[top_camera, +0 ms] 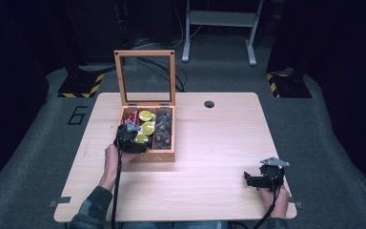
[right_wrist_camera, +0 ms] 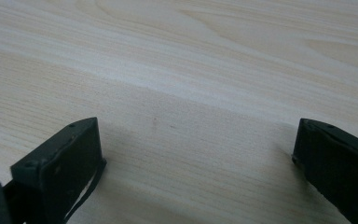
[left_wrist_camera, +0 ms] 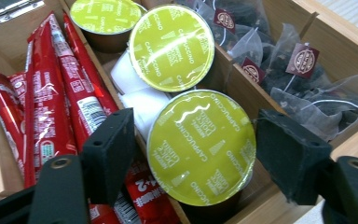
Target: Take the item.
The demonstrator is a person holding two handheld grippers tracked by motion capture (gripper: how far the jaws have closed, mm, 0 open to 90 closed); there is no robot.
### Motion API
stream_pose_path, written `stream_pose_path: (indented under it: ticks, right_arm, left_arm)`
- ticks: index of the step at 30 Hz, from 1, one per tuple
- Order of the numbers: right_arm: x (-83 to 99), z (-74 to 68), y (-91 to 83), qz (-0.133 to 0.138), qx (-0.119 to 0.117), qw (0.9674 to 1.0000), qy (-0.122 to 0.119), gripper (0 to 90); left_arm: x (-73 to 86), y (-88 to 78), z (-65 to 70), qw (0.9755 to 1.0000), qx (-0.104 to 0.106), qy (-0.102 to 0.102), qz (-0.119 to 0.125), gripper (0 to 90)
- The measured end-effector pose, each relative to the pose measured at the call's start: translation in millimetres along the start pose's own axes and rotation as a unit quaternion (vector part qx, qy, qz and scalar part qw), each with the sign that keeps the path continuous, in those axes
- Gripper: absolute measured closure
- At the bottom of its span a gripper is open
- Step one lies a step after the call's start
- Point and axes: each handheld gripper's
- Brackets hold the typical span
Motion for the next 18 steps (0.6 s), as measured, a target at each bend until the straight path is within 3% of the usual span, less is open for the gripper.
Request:
stream_pose_path:
  ticks: [18]
  right_arm:
    - [0.2,0.5,-0.1,0.002,0.0,1.0,-0.004,0.9]
  left_arm:
    - [1.5,1.8,0.3,0.9999,-0.007,0.004,-0.012,29.6]
Point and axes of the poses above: each handheld gripper's, and its own axes: y roughly forward along the jaws, x roughly out of its underside, z roughly to its right
